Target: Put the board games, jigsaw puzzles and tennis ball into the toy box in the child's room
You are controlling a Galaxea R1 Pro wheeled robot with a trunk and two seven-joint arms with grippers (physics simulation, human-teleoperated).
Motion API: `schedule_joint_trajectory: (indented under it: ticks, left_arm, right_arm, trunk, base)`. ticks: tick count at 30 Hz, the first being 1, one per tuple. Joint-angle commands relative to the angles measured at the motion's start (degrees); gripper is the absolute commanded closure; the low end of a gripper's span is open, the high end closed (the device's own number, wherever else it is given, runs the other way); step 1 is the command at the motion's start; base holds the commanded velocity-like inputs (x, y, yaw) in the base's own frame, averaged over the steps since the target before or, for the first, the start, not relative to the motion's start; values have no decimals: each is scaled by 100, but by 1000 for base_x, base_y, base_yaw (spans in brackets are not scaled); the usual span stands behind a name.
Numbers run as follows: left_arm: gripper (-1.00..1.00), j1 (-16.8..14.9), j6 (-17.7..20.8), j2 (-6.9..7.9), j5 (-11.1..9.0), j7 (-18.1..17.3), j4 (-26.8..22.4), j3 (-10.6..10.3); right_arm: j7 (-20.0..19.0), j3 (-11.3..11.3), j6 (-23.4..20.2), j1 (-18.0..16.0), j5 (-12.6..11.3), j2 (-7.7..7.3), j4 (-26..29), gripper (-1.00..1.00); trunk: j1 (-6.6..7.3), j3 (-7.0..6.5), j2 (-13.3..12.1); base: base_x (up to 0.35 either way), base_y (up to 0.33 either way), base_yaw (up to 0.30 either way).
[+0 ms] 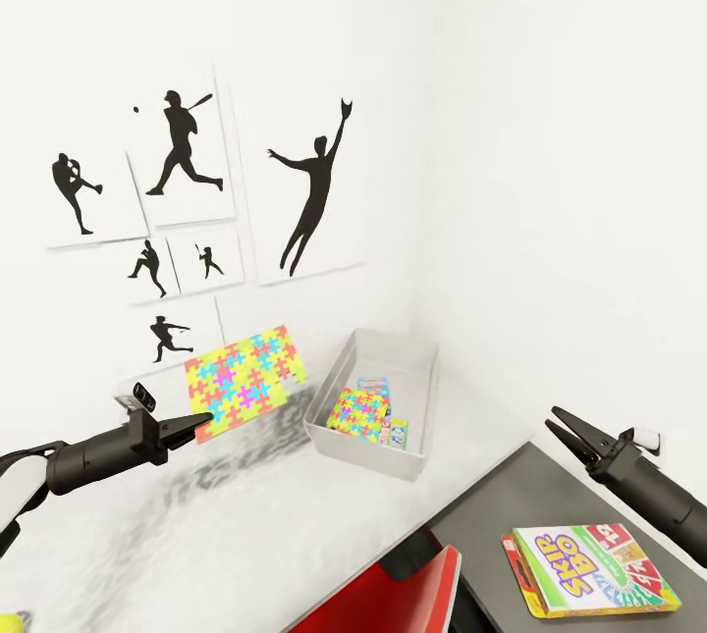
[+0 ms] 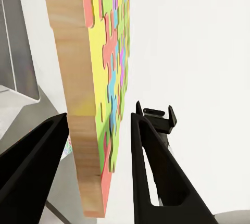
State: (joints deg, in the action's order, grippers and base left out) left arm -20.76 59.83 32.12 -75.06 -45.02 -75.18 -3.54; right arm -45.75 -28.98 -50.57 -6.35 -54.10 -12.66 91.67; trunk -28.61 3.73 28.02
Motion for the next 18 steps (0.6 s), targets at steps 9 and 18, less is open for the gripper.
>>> schedule_joint_trajectory:
  ticks: [9, 18]
  left_arm:
    - [100, -7, 12, 5, 0, -23, 3, -7]
    - [100, -7, 6, -16, 0, -16, 3, -12]
  right_arm:
    - [-13, 5, -23, -6, -5, 0, 0, -100]
    - [-13, 6, -23, -6, -5, 0, 0, -100]
  trunk:
    - [-3, 12, 12]
    - [-3, 12, 12]
  base:
    - [0, 0, 0]
    - [0, 0, 0]
